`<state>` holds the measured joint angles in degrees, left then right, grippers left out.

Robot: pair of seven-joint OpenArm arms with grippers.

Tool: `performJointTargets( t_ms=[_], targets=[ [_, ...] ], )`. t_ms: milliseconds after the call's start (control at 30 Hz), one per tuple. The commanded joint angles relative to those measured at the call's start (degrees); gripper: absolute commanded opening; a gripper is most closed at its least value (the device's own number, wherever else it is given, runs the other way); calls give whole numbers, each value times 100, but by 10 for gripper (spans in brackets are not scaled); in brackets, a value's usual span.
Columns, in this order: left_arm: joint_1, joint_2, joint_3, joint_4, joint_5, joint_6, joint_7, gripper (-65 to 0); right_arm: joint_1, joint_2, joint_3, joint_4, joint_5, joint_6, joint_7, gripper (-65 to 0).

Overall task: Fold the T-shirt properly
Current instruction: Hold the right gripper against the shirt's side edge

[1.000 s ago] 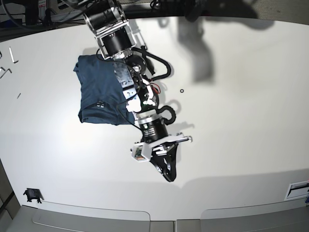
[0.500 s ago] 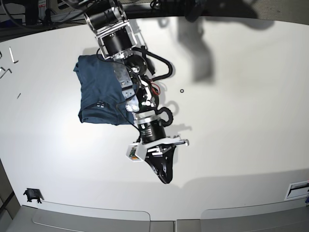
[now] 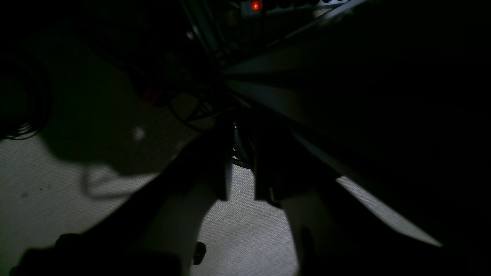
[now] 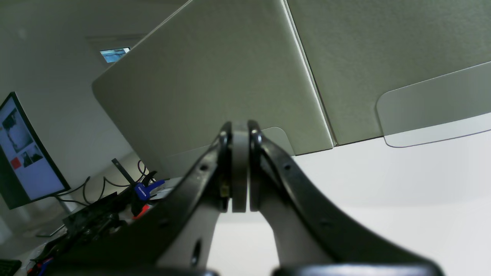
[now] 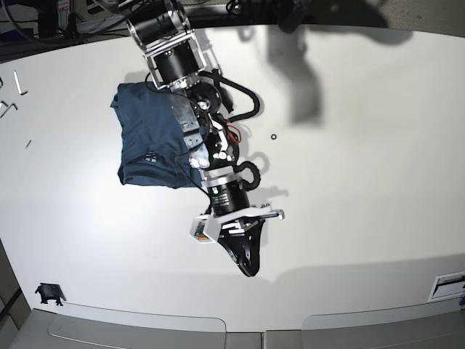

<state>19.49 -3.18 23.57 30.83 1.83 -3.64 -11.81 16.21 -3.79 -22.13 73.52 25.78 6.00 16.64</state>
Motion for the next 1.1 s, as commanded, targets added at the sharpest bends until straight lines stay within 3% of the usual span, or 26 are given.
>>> performJointTargets(
  t_ms=[0, 367, 567, 633, 733, 1067],
  targets=[
    [55, 26, 9, 26, 24, -61, -72, -569, 170, -35, 0, 105, 17, 42, 160, -650],
    [55, 26, 9, 26, 24, -61, -72, -569, 170, -35, 0, 105, 17, 42, 170, -650],
    [55, 26, 9, 26, 26, -61, -72, -569, 170, -37, 0, 105, 63, 42, 551, -650],
    [55, 26, 9, 26, 24, -61, -72, -569, 170, -37, 0, 105, 328, 74, 621, -650],
    [55, 26, 9, 26, 24, -61, -72, -569, 170, -35, 0, 105, 761, 352, 649, -650],
    [55, 26, 9, 26, 24, -61, -72, -569, 168, -35, 0, 105, 787, 914, 654, -650]
  ],
)
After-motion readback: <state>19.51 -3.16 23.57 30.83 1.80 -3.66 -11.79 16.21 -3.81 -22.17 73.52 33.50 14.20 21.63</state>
